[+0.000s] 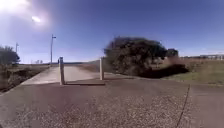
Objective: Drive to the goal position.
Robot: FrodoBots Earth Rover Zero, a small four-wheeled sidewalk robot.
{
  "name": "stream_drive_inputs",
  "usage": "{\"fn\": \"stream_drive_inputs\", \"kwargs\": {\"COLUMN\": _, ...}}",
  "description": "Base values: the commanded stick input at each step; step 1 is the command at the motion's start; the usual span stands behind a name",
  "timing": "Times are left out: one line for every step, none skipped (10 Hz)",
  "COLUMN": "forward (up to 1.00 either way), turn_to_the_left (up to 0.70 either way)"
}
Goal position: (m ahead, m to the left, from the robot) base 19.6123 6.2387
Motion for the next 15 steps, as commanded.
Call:
{"fn": "stream_drive_inputs", "kwargs": {"forward": 1.0, "turn_to_the_left": 0.4}}
{"fn": "stream_drive_inputs", "kwargs": {"forward": 1.0, "turn_to_the_left": 0.4}}
{"fn": "stream_drive_inputs", "kwargs": {"forward": 1.0, "turn_to_the_left": 0.4}}
{"fn": "stream_drive_inputs", "kwargs": {"forward": 1.0, "turn_to_the_left": 0.4}}
{"fn": "stream_drive_inputs", "kwargs": {"forward": 1.0, "turn_to_the_left": 0.4}}
{"fn": "stream_drive_inputs", "kwargs": {"forward": 1.0, "turn_to_the_left": 0.4}}
{"fn": "stream_drive_inputs", "kwargs": {"forward": 1.0, "turn_to_the_left": 0.4}}
{"fn": "stream_drive_inputs", "kwargs": {"forward": 1.0, "turn_to_the_left": 0.4}}
{"fn": "stream_drive_inputs", "kwargs": {"forward": 1.0, "turn_to_the_left": 0.4}}
{"fn": "stream_drive_inputs", "kwargs": {"forward": 0.0, "turn_to_the_left": 0.02}}
{"fn": "stream_drive_inputs", "kwargs": {"forward": 0.0, "turn_to_the_left": 0.05}}
{"fn": "stream_drive_inputs", "kwargs": {"forward": 0.0, "turn_to_the_left": 1.0}}
{"fn": "stream_drive_inputs", "kwargs": {"forward": 0.0, "turn_to_the_left": 1.0}}
{"fn": "stream_drive_inputs", "kwargs": {"forward": 0.0, "turn_to_the_left": 1.0}}
{"fn": "stream_drive_inputs", "kwargs": {"forward": 0.0, "turn_to_the_left": 1.0}}
